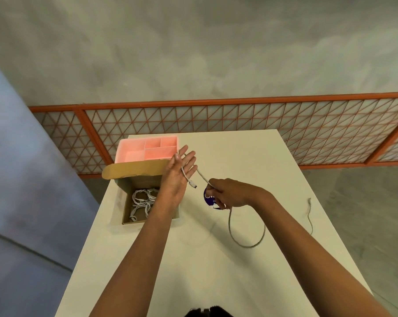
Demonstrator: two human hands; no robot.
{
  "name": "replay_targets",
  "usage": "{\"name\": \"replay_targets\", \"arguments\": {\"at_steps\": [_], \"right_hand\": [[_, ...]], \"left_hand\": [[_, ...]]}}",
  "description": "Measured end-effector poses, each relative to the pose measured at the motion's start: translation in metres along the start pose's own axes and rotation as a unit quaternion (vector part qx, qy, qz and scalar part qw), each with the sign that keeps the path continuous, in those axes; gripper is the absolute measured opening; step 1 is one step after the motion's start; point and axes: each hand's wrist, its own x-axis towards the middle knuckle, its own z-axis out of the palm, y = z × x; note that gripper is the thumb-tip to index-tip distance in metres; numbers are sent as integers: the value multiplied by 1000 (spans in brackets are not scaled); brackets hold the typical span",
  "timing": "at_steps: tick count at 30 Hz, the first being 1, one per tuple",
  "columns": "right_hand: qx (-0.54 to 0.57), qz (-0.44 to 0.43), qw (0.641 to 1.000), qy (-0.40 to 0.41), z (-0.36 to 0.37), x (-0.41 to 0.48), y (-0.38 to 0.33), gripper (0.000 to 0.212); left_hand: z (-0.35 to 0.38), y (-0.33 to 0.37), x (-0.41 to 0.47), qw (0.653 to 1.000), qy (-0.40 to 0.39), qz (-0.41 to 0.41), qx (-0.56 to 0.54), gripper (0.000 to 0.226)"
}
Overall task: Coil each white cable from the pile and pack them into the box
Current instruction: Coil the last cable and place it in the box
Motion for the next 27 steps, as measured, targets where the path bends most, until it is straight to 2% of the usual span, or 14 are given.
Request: {"name": "replay_targets", "arguments": {"at_steps": [3,6,9,13,15,18,21,24,27], "right_hand": [[-69,-26,997,15,-12,-6,-12,20],[-110,-53,991,50,-25,-13,-20,26],[-101,-71,987,98,-39,-19,-22,27],[-58,-93,977,181,-56,-21,-19,26],[-8,-94,975,200,-60,-20,-14,26],[53,-79,973,212,-60,-19,-7,29],[54,-68,974,208,-55,-19,-2,28],[41,-66,977,199,-50,-20,0,32],[75,-61,969,228,-48,-18,2,37]], "left_hand": [[-1,-8,0,994,12,-15,111,37],[4,-8,-7,980,-45,-26,193,38],[9,-7,-11,957,-92,-46,272,39],[17,-7,-15,934,-128,-102,316,32],[21,-4,-20,943,-155,-119,268,31],[24,3,-24,959,-212,-152,113,38],[23,5,-25,949,-252,-175,74,44],[23,6,-26,951,-246,-174,75,43],[23,4,-25,960,-212,-179,26,37]]}}
